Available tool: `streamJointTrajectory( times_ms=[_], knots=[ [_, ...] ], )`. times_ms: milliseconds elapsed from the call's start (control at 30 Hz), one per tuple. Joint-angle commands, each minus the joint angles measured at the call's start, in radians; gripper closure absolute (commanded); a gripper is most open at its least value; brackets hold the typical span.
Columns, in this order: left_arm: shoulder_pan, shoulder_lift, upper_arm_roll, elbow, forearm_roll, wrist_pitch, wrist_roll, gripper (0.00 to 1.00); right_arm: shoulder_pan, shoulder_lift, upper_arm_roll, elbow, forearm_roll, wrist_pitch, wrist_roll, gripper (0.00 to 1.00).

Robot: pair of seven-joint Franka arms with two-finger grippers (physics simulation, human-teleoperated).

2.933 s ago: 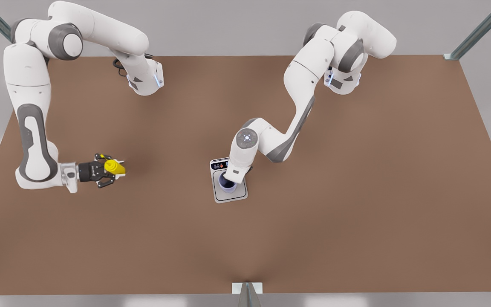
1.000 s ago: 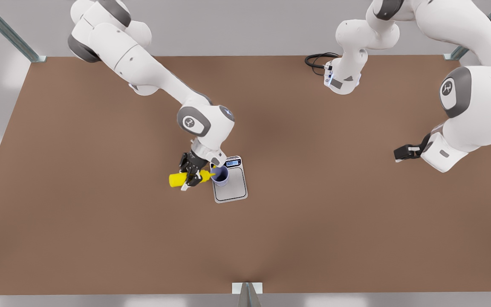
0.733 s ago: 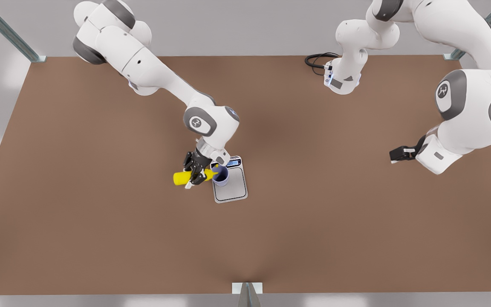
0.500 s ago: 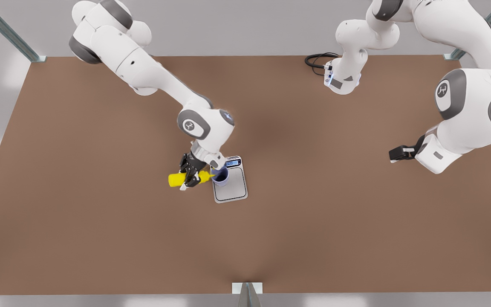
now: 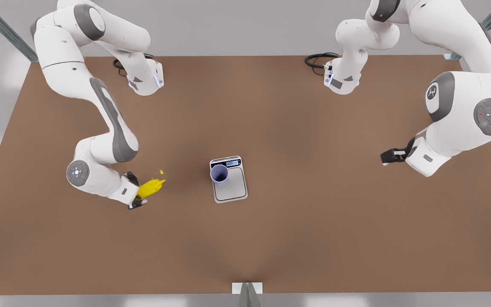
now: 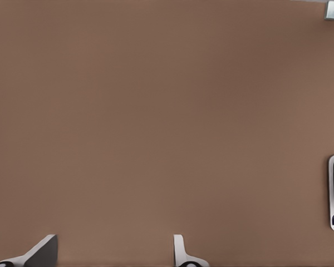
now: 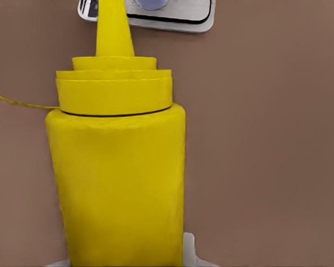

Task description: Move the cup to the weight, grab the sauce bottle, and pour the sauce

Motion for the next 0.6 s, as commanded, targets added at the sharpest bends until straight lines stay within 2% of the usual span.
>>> streamJointTrajectory(
  times_ms=[0, 33, 167, 267, 467, 567],
  knots=[
    [-0.001, 0.000, 0.000, 0.000, 0.001, 0.001, 0.000, 0.00, 0.001, 0.002, -0.018, -0.002, 0.057, -0.001, -0.058, 0.50],
    [-0.002, 0.000, 0.000, 0.002, 0.001, 0.003, -0.002, 0.00, 0.008, 0.005, -0.063, -0.007, 0.178, -0.009, -0.161, 0.50],
    [-0.001, 0.000, 0.000, -0.003, 0.001, 0.001, 0.000, 0.00, -0.001, 0.048, -0.153, -0.061, 0.505, -0.018, -0.427, 0.50],
    [-0.001, 0.000, 0.000, -0.003, -0.001, 0.001, 0.000, 0.00, -0.010, 0.094, -0.199, -0.067, 0.682, -0.166, -0.579, 0.50],
    [-0.001, 0.000, 0.000, -0.002, -0.001, 0.003, 0.000, 0.00, -0.064, 0.189, -0.205, -0.030, 0.766, -0.409, -0.511, 0.50],
    [-0.001, 0.000, 0.000, -0.002, -0.002, 0.003, 0.000, 0.00, -0.076, 0.237, -0.207, -0.016, 0.798, -0.427, -0.517, 0.50]
  ],
)
